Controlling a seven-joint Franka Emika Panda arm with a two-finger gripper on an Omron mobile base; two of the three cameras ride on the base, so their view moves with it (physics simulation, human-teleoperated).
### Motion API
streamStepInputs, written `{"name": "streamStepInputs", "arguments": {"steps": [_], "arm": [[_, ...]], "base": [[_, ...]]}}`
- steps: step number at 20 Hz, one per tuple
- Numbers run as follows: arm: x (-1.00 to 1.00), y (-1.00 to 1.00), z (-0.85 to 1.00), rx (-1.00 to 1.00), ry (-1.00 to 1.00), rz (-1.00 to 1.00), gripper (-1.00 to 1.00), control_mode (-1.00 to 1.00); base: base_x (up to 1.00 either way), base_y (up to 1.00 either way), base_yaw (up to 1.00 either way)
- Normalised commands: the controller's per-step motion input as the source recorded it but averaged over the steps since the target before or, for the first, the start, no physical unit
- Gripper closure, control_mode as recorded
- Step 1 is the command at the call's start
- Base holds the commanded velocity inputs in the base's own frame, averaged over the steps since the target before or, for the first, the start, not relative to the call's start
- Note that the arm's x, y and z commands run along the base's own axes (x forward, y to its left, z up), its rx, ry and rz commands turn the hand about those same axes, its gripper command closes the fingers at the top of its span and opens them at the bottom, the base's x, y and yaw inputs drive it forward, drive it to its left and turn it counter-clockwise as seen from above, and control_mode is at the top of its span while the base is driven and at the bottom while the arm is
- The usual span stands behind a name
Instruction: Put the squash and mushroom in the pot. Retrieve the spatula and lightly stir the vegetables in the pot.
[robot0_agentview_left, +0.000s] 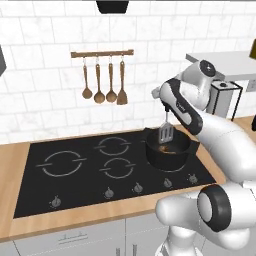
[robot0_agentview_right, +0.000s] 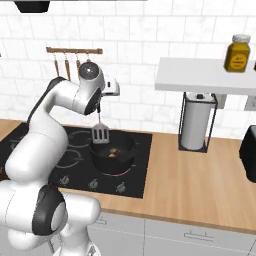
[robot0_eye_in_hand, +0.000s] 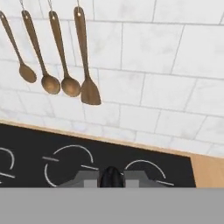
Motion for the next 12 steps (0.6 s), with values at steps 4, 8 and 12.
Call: {"name": "streamStepInputs", "arguments": {"steps": [4,8,12], "arm": [[0.37,-0.32,-0.34,0.05,0.0,-0.32,1.0,-1.0],[0.16,-0.56,-0.21,0.06,0.0,-0.23,1.0,-1.0],[0.02,-0.26,-0.21,0.12,0.0,-0.18,1.0,-1.0]], "base": [[0.0,0.0,0.0],[0.0,0.0,0.0],[0.0,0.0,0.0]]}}
